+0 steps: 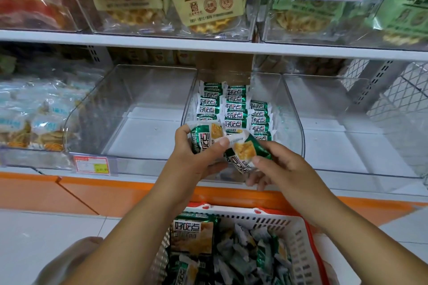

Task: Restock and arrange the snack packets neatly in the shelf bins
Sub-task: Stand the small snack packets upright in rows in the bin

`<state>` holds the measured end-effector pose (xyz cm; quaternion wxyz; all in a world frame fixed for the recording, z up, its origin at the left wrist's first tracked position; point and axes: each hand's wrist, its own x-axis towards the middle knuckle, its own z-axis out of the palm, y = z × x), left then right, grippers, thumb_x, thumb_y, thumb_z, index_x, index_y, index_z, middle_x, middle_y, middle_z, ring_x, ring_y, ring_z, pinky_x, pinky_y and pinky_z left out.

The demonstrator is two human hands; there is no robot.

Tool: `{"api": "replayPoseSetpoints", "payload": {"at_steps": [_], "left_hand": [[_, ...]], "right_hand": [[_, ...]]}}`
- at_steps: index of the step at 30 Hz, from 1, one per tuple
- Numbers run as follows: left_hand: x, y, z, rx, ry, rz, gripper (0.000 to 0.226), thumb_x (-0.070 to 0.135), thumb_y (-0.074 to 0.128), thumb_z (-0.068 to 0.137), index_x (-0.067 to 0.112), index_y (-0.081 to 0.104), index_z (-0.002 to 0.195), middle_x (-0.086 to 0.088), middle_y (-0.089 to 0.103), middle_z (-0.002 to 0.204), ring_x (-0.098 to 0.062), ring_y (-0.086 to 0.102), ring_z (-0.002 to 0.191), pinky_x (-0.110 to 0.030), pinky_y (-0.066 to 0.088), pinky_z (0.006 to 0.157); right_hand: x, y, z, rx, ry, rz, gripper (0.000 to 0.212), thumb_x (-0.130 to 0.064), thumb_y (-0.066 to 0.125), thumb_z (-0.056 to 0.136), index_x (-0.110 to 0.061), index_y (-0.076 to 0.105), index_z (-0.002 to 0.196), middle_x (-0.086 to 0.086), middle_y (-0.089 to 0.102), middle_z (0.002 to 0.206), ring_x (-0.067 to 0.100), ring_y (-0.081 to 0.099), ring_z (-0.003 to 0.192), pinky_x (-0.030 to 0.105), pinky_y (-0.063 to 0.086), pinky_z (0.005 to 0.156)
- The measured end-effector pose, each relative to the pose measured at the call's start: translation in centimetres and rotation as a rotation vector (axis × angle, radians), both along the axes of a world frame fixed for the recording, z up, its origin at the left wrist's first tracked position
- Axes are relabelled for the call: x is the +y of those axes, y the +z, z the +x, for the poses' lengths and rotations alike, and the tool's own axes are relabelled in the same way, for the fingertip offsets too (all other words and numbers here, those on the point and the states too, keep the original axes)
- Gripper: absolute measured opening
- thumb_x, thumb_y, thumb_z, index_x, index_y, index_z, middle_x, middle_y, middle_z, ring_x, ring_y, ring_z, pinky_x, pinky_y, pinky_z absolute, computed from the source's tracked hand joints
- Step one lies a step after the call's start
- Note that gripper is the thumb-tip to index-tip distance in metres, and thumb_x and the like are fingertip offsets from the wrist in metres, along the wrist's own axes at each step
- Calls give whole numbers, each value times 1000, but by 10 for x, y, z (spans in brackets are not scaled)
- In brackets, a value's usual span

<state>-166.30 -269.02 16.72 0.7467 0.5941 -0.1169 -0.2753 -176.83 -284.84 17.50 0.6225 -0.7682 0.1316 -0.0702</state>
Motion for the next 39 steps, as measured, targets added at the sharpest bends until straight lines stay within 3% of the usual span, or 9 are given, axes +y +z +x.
{"api": "replayPoseSetpoints", "payload": {"at_steps": [4, 8, 13, 16, 19, 25, 31, 35, 39], "left_hand": [[-4, -4, -4, -3, -27, -33, 72, 17, 81, 63, 17, 45, 125, -14, 71, 111, -33, 71, 100, -41, 61, 79], [-7, -5, -5, -4, 21, -45, 65, 15, 79, 64, 17, 48, 121, -14, 72, 106, -31, 73, 92, -37, 61, 70], [-7, -6, -5, -20, 14, 1, 68, 20, 82, 60, 23, 48, 119, -10, 73, 104, -28, 73, 92, -39, 61, 74], [-3, -4, -3, -92, -15, 97, 72, 33, 84, 57, 31, 47, 118, -4, 73, 102, -19, 71, 88, -35, 56, 75], [-3, -5, -2, -88, -9, 116, 68, 30, 84, 63, 31, 47, 120, -3, 73, 103, -22, 72, 91, -40, 58, 76], [-10, -7, -6, 54, 80, -43, 51, 8, 74, 82, 19, 46, 123, -16, 69, 114, -32, 72, 96, -41, 61, 71], [-16, 2, -2, -64, 28, 28, 53, 14, 78, 78, 23, 46, 119, -9, 69, 109, -25, 74, 91, -35, 62, 71], [-15, 4, 4, -176, -25, 176, 73, 36, 85, 65, 30, 43, 125, -4, 68, 113, -21, 72, 96, -37, 62, 76], [-20, 4, 13, -185, 27, 192, 52, 22, 78, 80, 30, 45, 118, -2, 70, 106, -20, 74, 86, -35, 62, 71]], "right_hand": [[5, 1, 2, 54, 30, 107, 18, -26, 53, 97, -33, 65, 108, 5, 71, 80, 22, 65, 65, 30, 48, 57], [4, -1, 2, 75, 55, -49, 27, -57, 57, 79, -48, 55, 105, -18, 70, 90, 6, 65, 66, 23, 54, 66], [1, -4, 5, 83, -26, -115, 25, -37, 67, 86, -45, 59, 109, -15, 71, 95, 3, 68, 80, 31, 58, 78], [-3, -2, 5, 102, -3, -164, 29, -37, 69, 83, -54, 60, 104, -19, 67, 88, 0, 64, 77, 23, 52, 74], [-1, -4, 5, 51, -33, -70, 35, -38, 74, 80, -53, 59, 108, -18, 69, 97, 0, 66, 85, 22, 55, 75], [11, -21, 10, 32, -152, 252, 75, -62, 83, 54, -29, 60, 118, -2, 72, 109, 18, 69, 101, 45, 52, 94], [1, -13, 15, -6, -230, 293, 51, -38, 84, 63, -27, 66, 109, 8, 73, 100, 28, 71, 94, 53, 54, 90], [-5, -6, 17, 48, -145, 138, 27, -25, 79, 75, -39, 69, 95, -4, 74, 92, 20, 71, 90, 40, 57, 81], [-15, 0, 26, 27, -164, 19, 28, -25, 79, 77, -26, 66, 103, 4, 72, 100, 21, 68, 95, 41, 56, 89]]}}
